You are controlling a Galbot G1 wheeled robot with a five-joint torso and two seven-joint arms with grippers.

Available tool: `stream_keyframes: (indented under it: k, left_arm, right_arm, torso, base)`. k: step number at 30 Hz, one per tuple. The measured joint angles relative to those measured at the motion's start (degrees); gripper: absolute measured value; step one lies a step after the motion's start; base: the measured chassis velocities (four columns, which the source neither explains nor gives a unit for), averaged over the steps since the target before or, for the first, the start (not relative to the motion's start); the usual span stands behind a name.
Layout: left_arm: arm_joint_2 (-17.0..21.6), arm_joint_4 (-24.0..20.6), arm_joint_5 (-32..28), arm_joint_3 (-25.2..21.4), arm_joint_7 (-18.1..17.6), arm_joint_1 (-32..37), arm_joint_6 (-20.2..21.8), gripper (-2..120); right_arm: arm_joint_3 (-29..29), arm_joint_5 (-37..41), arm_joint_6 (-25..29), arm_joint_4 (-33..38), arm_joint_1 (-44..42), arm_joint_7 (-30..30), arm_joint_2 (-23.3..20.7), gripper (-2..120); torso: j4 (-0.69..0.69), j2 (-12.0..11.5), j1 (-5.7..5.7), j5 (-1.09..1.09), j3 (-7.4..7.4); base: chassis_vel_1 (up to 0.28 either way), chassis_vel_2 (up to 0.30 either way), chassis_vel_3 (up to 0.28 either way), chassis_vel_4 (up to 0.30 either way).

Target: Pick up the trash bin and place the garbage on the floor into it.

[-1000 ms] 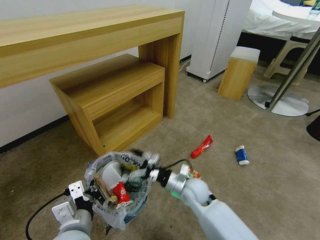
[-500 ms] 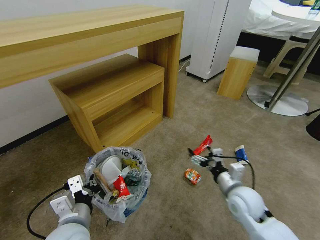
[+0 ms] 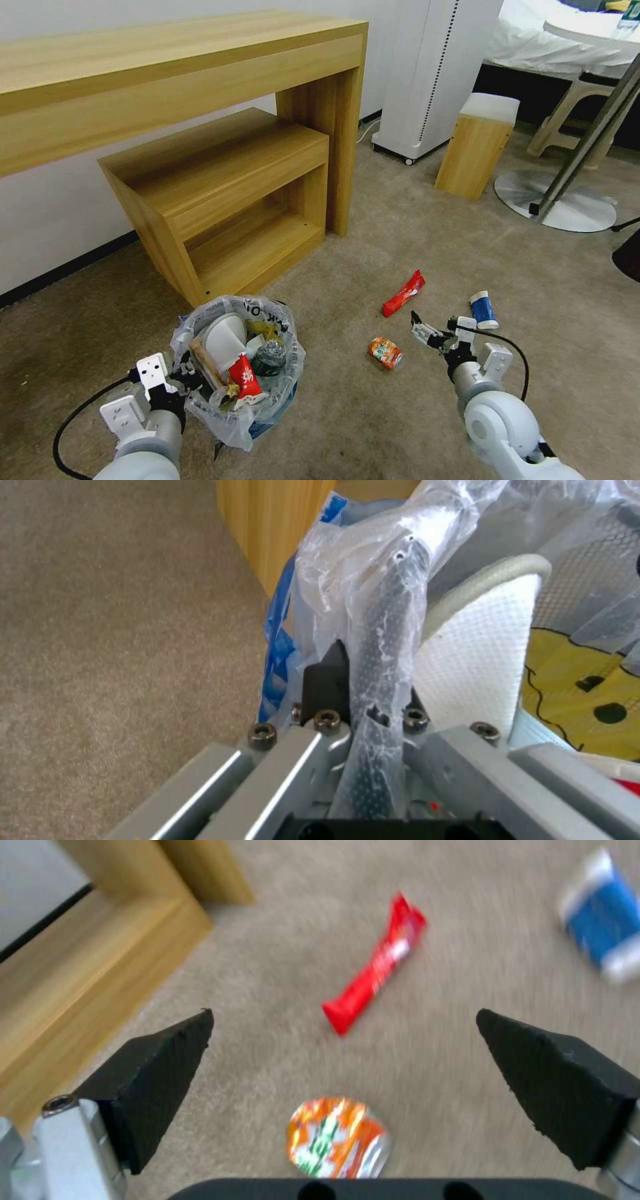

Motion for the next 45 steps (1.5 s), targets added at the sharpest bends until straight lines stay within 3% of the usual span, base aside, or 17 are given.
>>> stream_keyframes:
  k: [5,13,21,39,45]
  left_arm:
    - [-0.2,-0.3,0.3,0.3,0.4,0.9,-0.7,0]
    - [-0.8,-0.8,1.0,1.0,0.6,1.4,-0.8,0]
    - [-0.9,-1.4,1.6,1.0,0.7,2.0,-0.9,0]
    - [-1.1,-1.5,2.0,0.8,0.7,2.1,-0.9,0]
    - [-1.1,-1.5,2.0,0.7,0.6,2.0,-0.9,0]
  right_arm:
    - [2.5,6.8,0.0,-2.3,0.9,3.4,4.7,100]
    - [5.1,12.8,-1.1,-6.8,2.7,5.6,7.9,100]
    - [5.2,12.8,-0.9,-15.3,7.3,6.2,10.5,100]
    - [4.9,12.7,-0.8,-25.2,13.0,4.4,13.0,100]
    - [3.3,12.4,-3.3,-26.8,13.4,2.9,14.8,100]
  torso:
    - [0.0,0.0,0.0,0.0,0.0]
    - [0.0,0.0,0.0,0.0,0.0]
    - [0.0,0.0,0.0,0.02,0.0]
    - [0.0,0.0,0.0,0.0,0.0]
    - [0.0,0.0,0.0,0.0,0.0]
  base:
    - [0.0,0.0,0.0,0.0]
    - [0.0,0.0,0.0,0.0]
    - [0.0,0.0,0.0,0.0]
    - [0.0,0.0,0.0,0.0]
    - [0.0,0.0,0.0,0.0]
